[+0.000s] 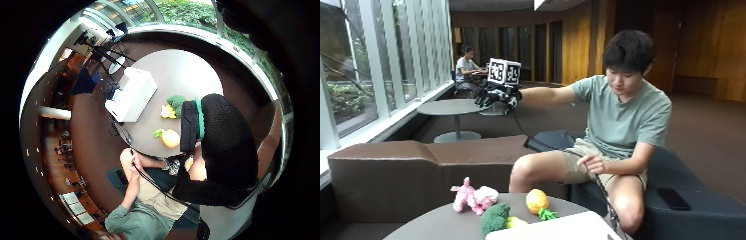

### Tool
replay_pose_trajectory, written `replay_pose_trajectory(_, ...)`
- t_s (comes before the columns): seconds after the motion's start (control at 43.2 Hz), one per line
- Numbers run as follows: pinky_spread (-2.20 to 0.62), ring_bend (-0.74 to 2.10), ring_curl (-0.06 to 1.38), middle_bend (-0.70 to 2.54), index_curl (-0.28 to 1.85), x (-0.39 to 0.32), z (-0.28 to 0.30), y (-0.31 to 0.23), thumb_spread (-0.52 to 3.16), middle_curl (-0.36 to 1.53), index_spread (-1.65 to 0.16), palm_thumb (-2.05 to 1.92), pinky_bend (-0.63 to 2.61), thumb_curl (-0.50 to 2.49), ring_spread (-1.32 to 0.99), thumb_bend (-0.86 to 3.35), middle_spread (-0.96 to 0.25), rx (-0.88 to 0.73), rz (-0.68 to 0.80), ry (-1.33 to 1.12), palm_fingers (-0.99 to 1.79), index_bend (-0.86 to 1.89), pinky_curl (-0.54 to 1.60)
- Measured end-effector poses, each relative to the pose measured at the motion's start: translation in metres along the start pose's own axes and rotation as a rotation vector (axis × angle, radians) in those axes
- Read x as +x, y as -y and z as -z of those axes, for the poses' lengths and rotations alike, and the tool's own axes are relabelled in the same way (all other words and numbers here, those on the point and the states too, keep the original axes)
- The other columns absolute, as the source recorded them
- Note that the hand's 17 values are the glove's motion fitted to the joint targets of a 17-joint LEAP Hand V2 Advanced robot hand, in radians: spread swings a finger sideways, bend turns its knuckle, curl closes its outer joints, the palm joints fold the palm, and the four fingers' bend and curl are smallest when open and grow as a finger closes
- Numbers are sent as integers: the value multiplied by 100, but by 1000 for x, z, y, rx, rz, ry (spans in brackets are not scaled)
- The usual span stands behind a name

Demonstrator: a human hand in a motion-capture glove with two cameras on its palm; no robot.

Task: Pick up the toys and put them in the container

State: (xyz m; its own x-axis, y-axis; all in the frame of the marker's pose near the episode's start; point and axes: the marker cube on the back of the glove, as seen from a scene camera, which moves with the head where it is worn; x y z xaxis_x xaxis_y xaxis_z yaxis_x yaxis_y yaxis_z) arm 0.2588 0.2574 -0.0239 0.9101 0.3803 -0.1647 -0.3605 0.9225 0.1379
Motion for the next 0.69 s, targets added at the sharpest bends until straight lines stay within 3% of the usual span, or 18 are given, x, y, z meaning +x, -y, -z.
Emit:
replay_pose_trajectory(0.139, -6, 60, 20, 28, 15, 9, -35, 23, 153, 22, -23, -1, 70, 16, -15, 10, -15, 8, -45, 80, 16, 12, 28)
replay_pose_trajectory(0.417, -4, 61, 23, 24, 18, 22, -124, 54, 153, 27, -23, -2, 81, 19, -15, 4, -17, -203, -63, 44, -3, 13, 33)
replay_pose_trajectory(0.695, -2, 58, 24, 21, 20, 43, -174, 62, 150, 31, -23, -2, 81, 21, -13, -1, -13, -377, -76, -18, -13, 11, 33)
